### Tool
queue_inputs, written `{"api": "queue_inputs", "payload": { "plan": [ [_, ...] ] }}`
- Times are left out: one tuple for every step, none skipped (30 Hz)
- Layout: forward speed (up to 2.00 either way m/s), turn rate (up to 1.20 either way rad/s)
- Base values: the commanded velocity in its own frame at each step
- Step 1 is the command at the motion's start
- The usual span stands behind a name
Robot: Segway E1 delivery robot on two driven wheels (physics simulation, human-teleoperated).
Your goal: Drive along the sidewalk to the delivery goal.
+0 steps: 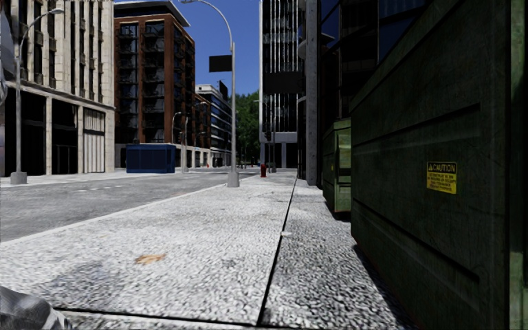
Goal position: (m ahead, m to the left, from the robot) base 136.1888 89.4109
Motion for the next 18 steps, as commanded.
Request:
{"api": "queue_inputs", "payload": {
  "plan": [
    [0.21, -0.44],
    [0.23, -0.19],
    [0.23, 0.0],
    [0.23, 0.0],
    [0.24, 0.0],
    [0.24, 0.0],
    [0.24, 0.0],
    [0.24, 0.0],
    [0.24, 0.0],
    [0.24, 0.0],
    [0.24, 0.0],
    [0.24, 0.0],
    [0.24, 0.0],
    [0.24, 0.0],
    [0.24, 0.0],
    [0.24, 0.0],
    [0.24, 0.0],
    [0.24, 0.0]
  ]
}}
